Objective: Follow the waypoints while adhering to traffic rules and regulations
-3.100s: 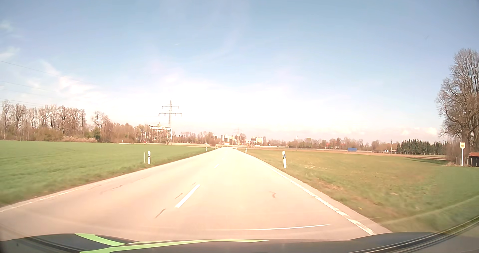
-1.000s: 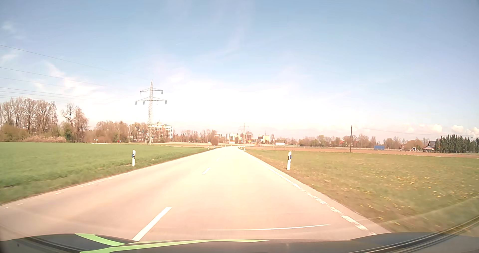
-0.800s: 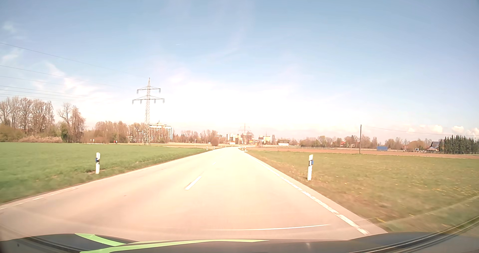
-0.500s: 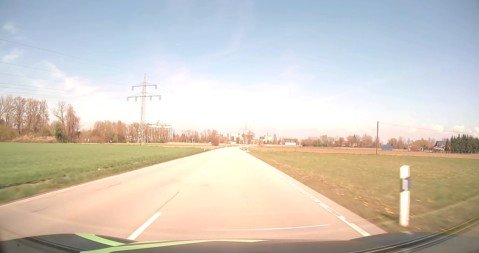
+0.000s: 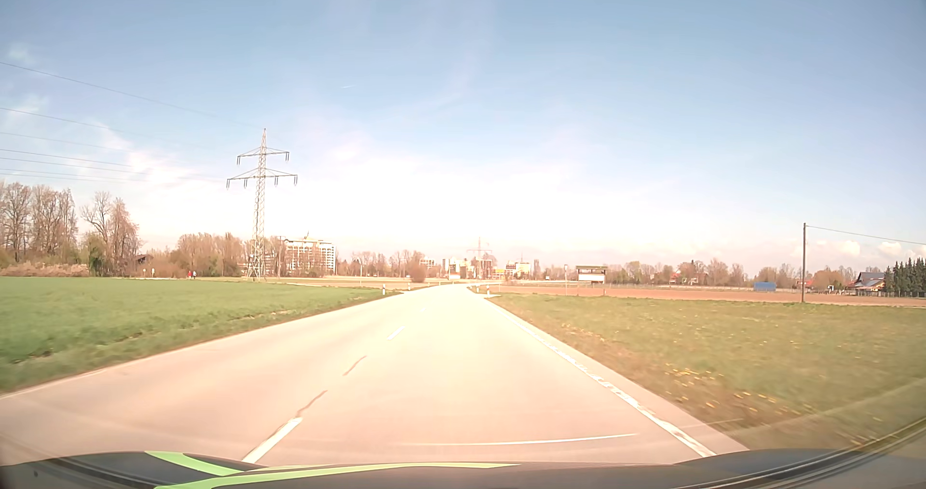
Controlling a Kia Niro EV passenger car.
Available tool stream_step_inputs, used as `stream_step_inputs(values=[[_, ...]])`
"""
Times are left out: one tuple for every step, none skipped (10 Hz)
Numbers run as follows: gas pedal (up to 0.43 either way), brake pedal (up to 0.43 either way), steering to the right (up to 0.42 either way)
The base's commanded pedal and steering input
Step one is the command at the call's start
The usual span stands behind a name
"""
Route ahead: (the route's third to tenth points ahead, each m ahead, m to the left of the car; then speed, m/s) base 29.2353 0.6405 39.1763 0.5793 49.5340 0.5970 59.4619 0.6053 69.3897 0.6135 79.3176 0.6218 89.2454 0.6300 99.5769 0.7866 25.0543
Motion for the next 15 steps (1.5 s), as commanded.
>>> stream_step_inputs(values=[[0.24,0.0,-0.002],[0.24,0.0,-0.002],[0.24,0.0,-0.002],[0.24,0.0,-0.002],[0.24,0.0,-0.002],[0.24,0.0,-0.001],[0.24,0.0,-0.002],[0.248,0.0,-0.001],[0.248,0.0,-0.001],[0.26,0.0,0.0],[0.26,0.0,0.001],[0.26,0.0,0.001],[0.26,0.0,0.002],[0.26,0.0,0.002],[0.26,0.0,0.002]])
